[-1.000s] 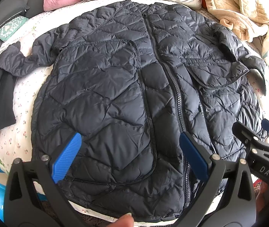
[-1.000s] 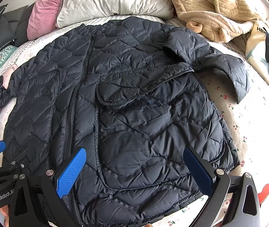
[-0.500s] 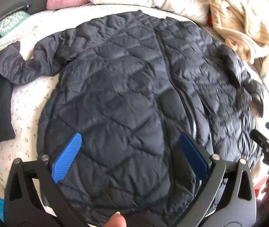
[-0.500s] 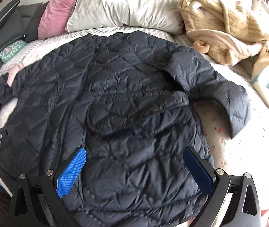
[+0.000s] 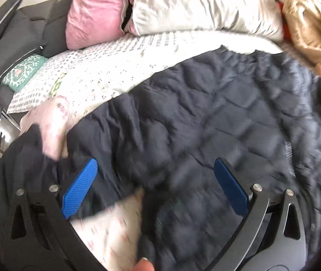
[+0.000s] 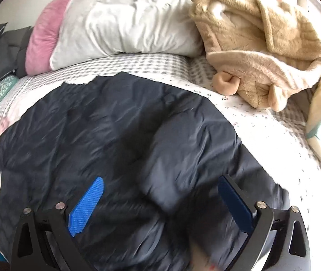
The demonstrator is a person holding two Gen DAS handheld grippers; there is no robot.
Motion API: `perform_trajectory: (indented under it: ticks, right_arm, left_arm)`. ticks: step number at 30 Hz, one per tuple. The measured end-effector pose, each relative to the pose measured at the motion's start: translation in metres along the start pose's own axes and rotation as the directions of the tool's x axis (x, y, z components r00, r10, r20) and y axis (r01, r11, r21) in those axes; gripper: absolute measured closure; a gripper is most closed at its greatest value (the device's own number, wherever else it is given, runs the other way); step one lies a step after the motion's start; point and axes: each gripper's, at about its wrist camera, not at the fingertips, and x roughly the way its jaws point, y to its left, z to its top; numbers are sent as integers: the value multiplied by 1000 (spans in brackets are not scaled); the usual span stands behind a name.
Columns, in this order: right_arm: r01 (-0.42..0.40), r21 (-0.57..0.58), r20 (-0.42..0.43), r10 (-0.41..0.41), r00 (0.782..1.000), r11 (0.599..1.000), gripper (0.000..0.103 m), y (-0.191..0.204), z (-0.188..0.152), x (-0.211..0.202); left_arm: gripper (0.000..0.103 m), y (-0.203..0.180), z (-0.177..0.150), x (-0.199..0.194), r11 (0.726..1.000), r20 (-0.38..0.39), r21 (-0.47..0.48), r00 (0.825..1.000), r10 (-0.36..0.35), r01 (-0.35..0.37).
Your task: Fold large clothes
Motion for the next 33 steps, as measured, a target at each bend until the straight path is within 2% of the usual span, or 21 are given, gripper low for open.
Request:
perform_trajectory:
  ticks: [1, 3, 7, 10, 12, 13, 15, 16, 17, 19, 21, 24, 27, 29, 31, 32, 33]
  right_arm:
    - [-3, 10, -13, 3, 1000, 1000, 11, -7, 10, 11]
    - [-6, 31, -18, 6, 1000, 1000, 12, -22, 26, 28]
    - [2, 93, -26, 1, 1000, 996, 12, -53, 56, 65]
    - [10, 153, -40, -4, 999, 988, 12, -73, 66, 94]
    - [-5, 190, -50, 15, 999, 982, 18, -80, 68, 111]
    - [-20, 198, -57, 32, 998, 980, 27, -82, 67, 121]
    - [-32, 179, -61, 43, 997, 983, 52, -78, 64, 130]
    - [-19, 145, -53, 27, 998, 989, 81, -71, 60, 133]
    - [-4, 120, -43, 9, 999, 993, 95, -64, 57, 131]
    - [27, 66, -20, -25, 999, 997, 98, -50, 50, 124]
    - [94, 16, -5, -94, 996, 995, 100, -45, 45, 116]
    - [233, -2, 48, -232, 971, 973, 101, -55, 47, 98]
    - [294, 28, 71, -296, 953, 955, 102, -77, 49, 78]
    - [403, 17, 82, -403, 912, 915, 103, -89, 50, 66]
    - [526, 9, 91, -524, 847, 851, 103, -109, 51, 56]
    - [538, 30, 80, -538, 839, 843, 103, -118, 52, 54]
    - [524, 69, 62, -528, 847, 849, 102, -129, 52, 54]
  left_arm:
    - [2, 4, 8, 15, 1000, -14, 11, 1000, 2, -1]
    - [8, 12, 21, 39, 1000, -33, 19, 999, 2, -2]
    - [9, 40, 49, 94, 999, -67, -46, 998, -11, 8]
    - [9, 56, 57, 123, 996, -77, -92, 997, -17, 9]
    - [14, 61, 60, 139, 993, -98, -118, 995, -30, 18]
    - [21, 64, 61, 145, 990, -103, -137, 993, -49, 35]
    - [37, 68, 59, 152, 982, -100, -178, 992, -81, 63]
    - [53, 70, 59, 153, 976, -85, -204, 991, -100, 81]
    - [73, 71, 57, 153, 969, -74, -225, 990, -124, 105]
    - [93, 68, 57, 152, 957, -61, -243, 982, -181, 161]
    - [98, 58, 61, 148, 962, -45, -215, 983, -180, 167]
    - [99, 41, 69, 135, 968, -2, -167, 982, -190, 187]
    - [99, 19, 83, 119, 966, 60, -122, 973, -222, 227]
    - [99, 4, 94, 111, 971, 85, -90, 973, -212, 220]
    - [99, -5, 105, 111, 979, 90, -76, 979, -180, 187]
    - [98, -9, 109, 113, 984, 85, -72, 984, -154, 160]
    - [96, -10, 113, 118, 989, 77, -70, 989, -127, 133]
